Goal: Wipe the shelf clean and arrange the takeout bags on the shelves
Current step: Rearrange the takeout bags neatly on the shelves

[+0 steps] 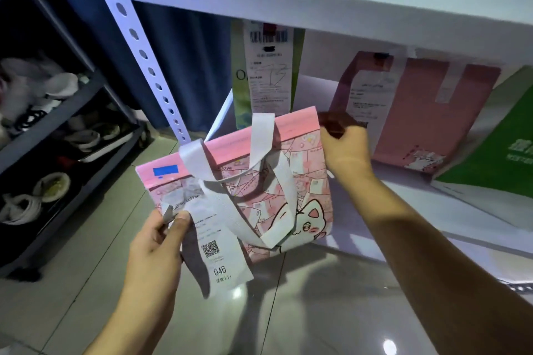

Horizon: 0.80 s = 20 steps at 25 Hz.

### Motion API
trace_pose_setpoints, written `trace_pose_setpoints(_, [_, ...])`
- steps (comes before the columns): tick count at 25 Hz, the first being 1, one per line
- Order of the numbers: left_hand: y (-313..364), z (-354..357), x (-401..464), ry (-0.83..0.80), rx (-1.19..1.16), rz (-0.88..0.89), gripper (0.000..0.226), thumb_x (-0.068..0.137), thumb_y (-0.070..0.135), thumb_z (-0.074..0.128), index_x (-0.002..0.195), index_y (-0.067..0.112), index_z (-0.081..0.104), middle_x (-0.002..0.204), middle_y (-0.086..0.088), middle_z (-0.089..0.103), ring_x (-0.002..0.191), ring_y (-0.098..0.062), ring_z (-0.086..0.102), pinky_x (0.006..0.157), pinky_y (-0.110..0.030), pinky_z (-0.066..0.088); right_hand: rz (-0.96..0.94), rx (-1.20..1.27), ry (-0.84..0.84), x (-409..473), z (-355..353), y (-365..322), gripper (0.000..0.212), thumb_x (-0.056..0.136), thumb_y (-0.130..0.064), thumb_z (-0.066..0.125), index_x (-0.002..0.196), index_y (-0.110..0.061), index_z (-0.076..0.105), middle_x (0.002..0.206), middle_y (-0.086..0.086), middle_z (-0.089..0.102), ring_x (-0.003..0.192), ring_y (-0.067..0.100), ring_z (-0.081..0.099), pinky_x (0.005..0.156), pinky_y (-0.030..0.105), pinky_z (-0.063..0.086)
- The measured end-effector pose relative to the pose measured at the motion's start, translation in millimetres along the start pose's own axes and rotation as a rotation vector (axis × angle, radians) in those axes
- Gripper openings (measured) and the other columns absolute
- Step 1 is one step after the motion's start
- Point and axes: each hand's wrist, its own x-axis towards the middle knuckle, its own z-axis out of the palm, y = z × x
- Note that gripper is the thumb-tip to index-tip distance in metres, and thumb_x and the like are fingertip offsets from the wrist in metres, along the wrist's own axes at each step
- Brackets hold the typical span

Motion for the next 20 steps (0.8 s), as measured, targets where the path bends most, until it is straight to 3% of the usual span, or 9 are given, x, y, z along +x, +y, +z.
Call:
trace_pose_setpoints(4, [-0.7,-8.9,13.5,-0.023,-0.036,-0.033,0.026,0.1,0.013,0.051,0.113,0.025,0.071,0.106,0.001,0.077,0.088,-0.011,0.073,0.08,-0.042,0.052,-0.123,-0.032,-0.02,25.0,26.7,-5.1,0.031,0.085,-0.003,0.071,0.116,-0.004,0.068,0.109,0.008,0.068,0.091,0.013,0.062,0.069,0.003,0.044])
trace_pose_setpoints(7, [-3.1,-15.4,24.1,-0.018,-0.052,-0.051,0.029,0.1,0.013,0.051,0.112,0.029,0.072,0.106,0.002,0.077,0.087,-0.012,0.074,0.077,-0.042,0.055,-0.088,-0.064,-0.071,40.3,44.7,-13.3,0.033,0.085,-0.017,0.078,0.115,-0.009,0.066,0.116,0.008,0.068,0.102,0.019,0.063,0.081,0.017,0.048])
trace_pose_setpoints(11, [-2.1,-15.8,34.0,0.017,-0.089,-0.054,0.044,0.098,0.008,0.054,0.091,0.044,0.078,0.091,0.01,0.078,0.064,-0.004,0.07,0.06,-0.025,0.059,-0.174,-0.494,-0.109,62.4,51.1,-22.1,0.024,0.095,-0.032,0.065,0.106,-0.01,0.067,0.115,0.01,0.069,0.109,0.027,0.062,0.081,0.028,0.04])
trace_pose_setpoints(13, [1.1,-12.8,36.6,0.043,-0.098,-0.034,0.054,0.097,0.006,0.055,0.077,0.052,0.076,0.077,0.017,0.075,0.049,0.003,0.06,0.055,-0.022,0.057,-0.188,-0.516,-0.081,63.9,47.5,-18.7,0.019,0.097,-0.029,0.062,0.097,-0.01,0.064,0.111,0.013,0.069,0.106,0.03,0.062,0.075,0.032,0.037])
trace_pose_setpoints(15, [2.9,-8.9,38.5,0.043,-0.108,-0.02,0.056,0.097,0.005,0.055,0.077,0.052,0.076,0.071,0.019,0.072,0.044,0.006,0.055,0.055,-0.023,0.057,-0.16,-0.439,0.021,59.7,38.4,-10.8,0.016,0.095,-0.027,0.064,0.084,-0.019,0.056,0.104,0.011,0.071,0.091,0.025,0.063,0.065,0.027,0.029])
trace_pose_setpoints(17, [4.1,-6.0,40.8,0.048,-0.123,-0.016,0.053,0.097,0.004,0.055,0.08,0.05,0.077,0.07,0.019,0.072,0.045,0.005,0.056,0.056,-0.025,0.058,-0.13,-0.346,0.109,55.0,28.2,-3.7,0.021,0.094,-0.029,0.065,0.081,-0.024,0.049,0.098,0.008,0.073,0.08,0.022,0.062,0.061,0.025,0.029])
trace_pose_setpoints(20, [5.8,-0.9,44.1,0.026,-0.131,-0.014,0.047,0.097,0.007,0.056,0.085,0.046,0.078,0.085,0.016,0.077,0.069,0.0,0.071,0.06,-0.028,0.06,-0.161,-0.414,0.149,53.0,20.4,3.4,0.018,0.096,-0.033,0.063,0.089,-0.021,0.05,0.097,0.007,0.074,0.079,0.024,0.062,0.065,0.026,0.033])
